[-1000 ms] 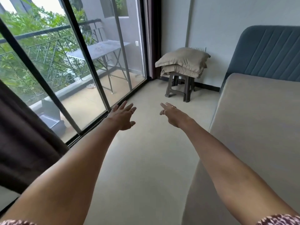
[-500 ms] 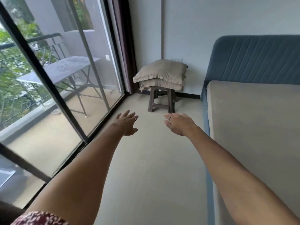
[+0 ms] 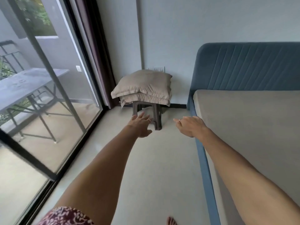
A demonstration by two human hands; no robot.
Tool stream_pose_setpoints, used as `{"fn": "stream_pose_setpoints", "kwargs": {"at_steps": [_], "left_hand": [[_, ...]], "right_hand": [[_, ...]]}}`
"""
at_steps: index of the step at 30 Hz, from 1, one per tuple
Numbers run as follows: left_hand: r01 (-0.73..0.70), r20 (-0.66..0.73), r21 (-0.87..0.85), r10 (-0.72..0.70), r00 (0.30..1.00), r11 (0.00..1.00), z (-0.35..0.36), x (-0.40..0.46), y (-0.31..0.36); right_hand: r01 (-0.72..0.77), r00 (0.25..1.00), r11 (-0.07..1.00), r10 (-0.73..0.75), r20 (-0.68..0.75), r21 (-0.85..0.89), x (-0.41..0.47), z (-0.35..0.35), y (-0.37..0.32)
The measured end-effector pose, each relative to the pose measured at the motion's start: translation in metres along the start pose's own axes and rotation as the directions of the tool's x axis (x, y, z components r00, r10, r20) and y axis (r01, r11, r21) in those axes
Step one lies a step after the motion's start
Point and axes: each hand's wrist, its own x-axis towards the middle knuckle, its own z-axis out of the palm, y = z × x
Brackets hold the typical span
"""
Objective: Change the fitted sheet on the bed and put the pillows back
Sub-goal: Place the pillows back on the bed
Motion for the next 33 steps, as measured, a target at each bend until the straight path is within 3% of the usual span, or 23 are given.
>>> {"fn": "stream_pose_setpoints", "kwargs": {"at_steps": [3,7,12,20,25,33], "left_hand": [[0.034,0.024,-0.031,-0.033,0.999,0.999,-0.02,0.069,-0.018],[0.058,-0.071,-0.115,-0.067,0.995,0.992,-0.042,0.152,-0.04],[0.07,-0.071,-0.07,-0.075,0.995,0.995,-0.049,0.237,-0.08],[0.117,-0.039,-0.113,-0.122,0.992,0.987,-0.065,0.389,-0.181],[0.188,-0.018,-0.204,-0.196,0.98,0.961,-0.079,0.484,-0.241],[0.329,-0.027,-0.29,-0.352,0.936,0.899,-0.078,0.625,-0.304]], "right_hand": [[-0.011,1.0,1.0,0.011,-0.029,-0.001,0.065,-0.015,0.035],[-0.023,0.998,0.999,0.025,-0.061,0.024,0.147,-0.035,0.068],[0.058,0.995,0.998,-0.057,-0.079,0.008,0.245,-0.037,0.074],[0.06,0.998,0.998,-0.06,-0.014,0.013,0.423,-0.045,0.069],[0.047,0.998,0.988,-0.052,0.031,0.147,0.536,-0.056,0.083],[0.203,0.963,0.973,-0.219,0.16,0.113,0.724,-0.038,0.106]]}}
